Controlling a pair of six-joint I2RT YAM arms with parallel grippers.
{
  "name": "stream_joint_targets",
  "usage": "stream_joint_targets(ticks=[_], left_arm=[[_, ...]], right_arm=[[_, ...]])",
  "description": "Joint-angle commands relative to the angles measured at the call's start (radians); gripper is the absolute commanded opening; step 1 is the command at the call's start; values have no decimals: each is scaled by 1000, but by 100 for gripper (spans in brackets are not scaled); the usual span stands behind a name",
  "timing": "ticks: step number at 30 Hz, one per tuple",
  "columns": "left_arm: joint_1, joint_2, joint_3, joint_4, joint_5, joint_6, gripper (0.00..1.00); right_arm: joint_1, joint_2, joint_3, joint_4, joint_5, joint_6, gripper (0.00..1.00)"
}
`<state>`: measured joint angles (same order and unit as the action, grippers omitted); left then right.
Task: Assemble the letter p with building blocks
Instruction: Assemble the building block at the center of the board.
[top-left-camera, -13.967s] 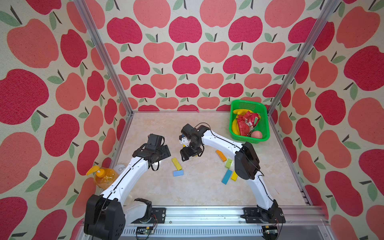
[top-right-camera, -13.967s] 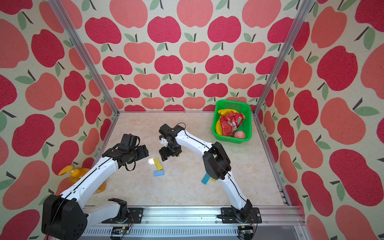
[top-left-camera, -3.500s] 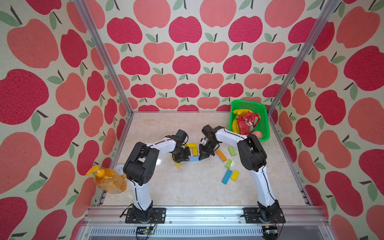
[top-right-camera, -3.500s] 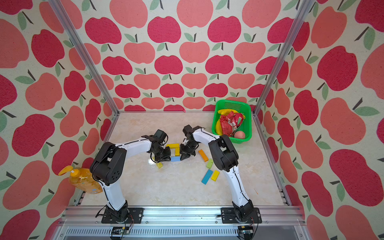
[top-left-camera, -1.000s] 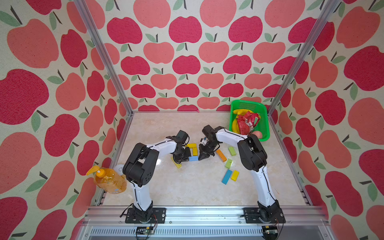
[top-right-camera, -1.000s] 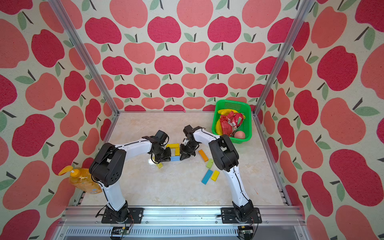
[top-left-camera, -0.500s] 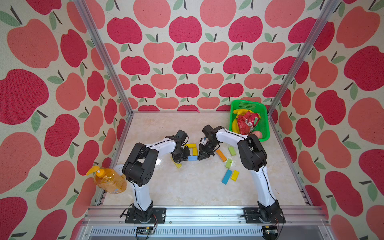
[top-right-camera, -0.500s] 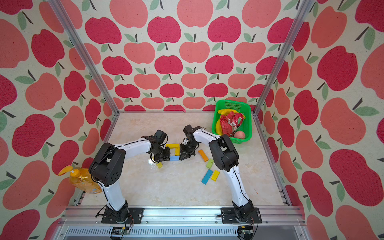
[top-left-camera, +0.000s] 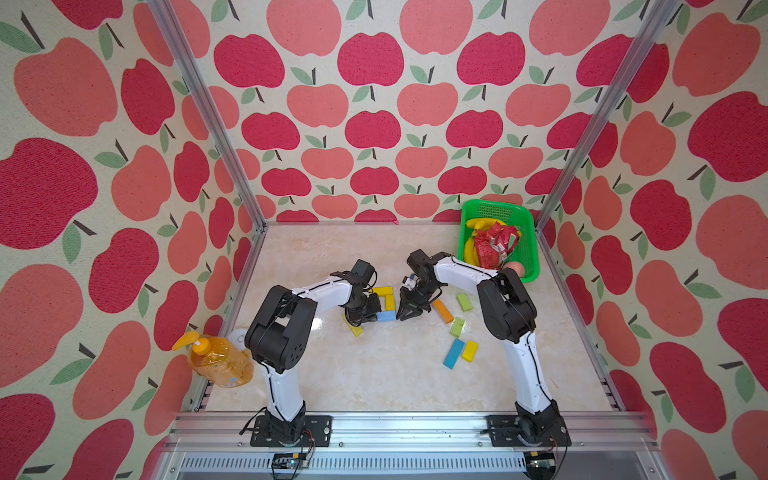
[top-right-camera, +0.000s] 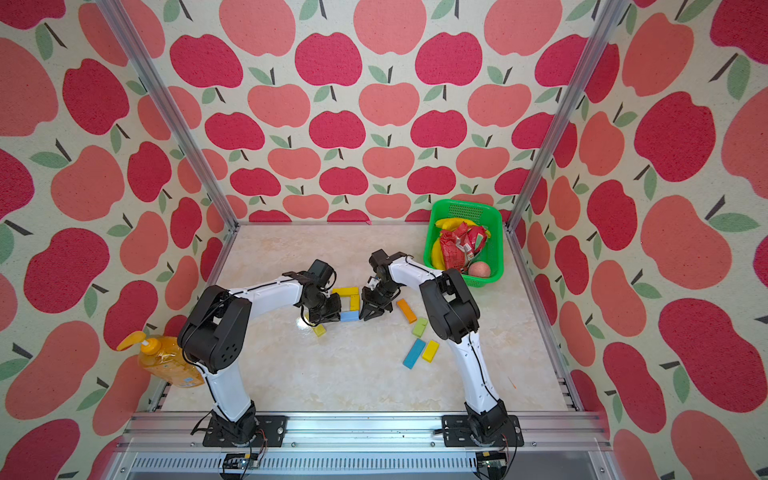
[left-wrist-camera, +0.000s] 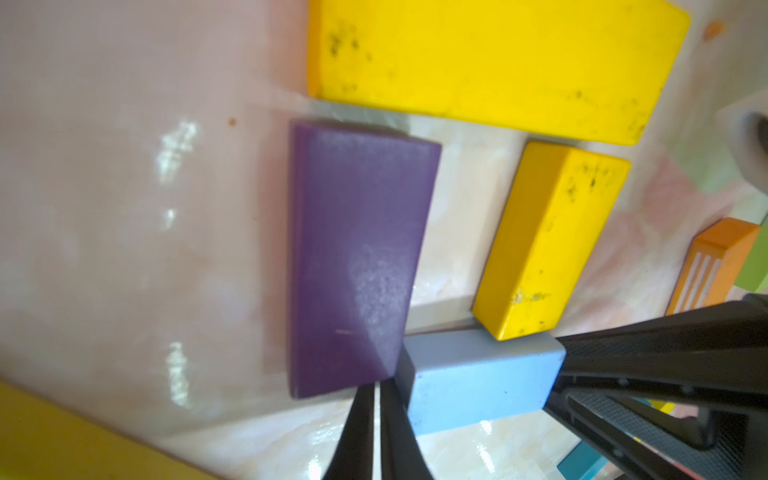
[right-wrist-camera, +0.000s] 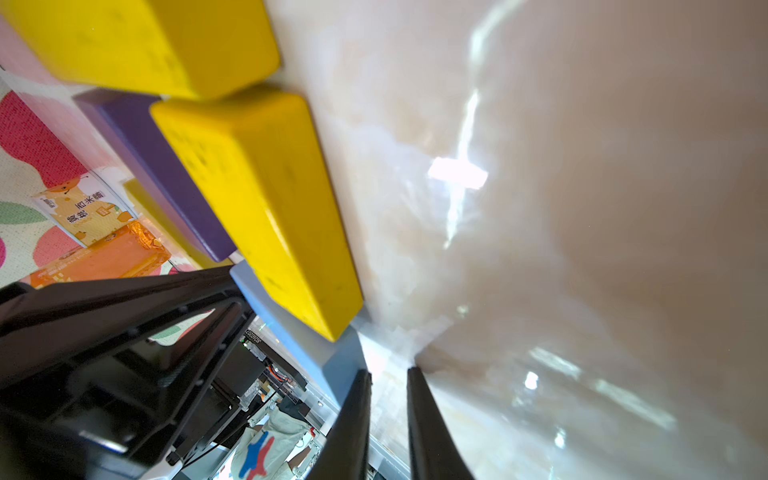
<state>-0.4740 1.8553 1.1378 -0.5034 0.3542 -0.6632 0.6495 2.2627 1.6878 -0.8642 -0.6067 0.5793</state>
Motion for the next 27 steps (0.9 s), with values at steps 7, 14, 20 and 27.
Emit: stream_joint_targets(ticks=[7, 14, 20, 27], left_arm=[[-6, -15, -1, 24, 29, 11, 9], [-6, -36, -1, 3, 3, 17, 9], [-8, -120, -35, 8, -42, 14, 8], [-2, -243, -61, -29, -127, 30, 10]], right_arm=[[-16, -28, -39, -11, 42, -16, 21], [-15, -3, -16, -24, 45, -27, 21], [-16, 25, 12, -50, 58, -39, 21], [-13, 25, 14, -33, 37, -32, 20]])
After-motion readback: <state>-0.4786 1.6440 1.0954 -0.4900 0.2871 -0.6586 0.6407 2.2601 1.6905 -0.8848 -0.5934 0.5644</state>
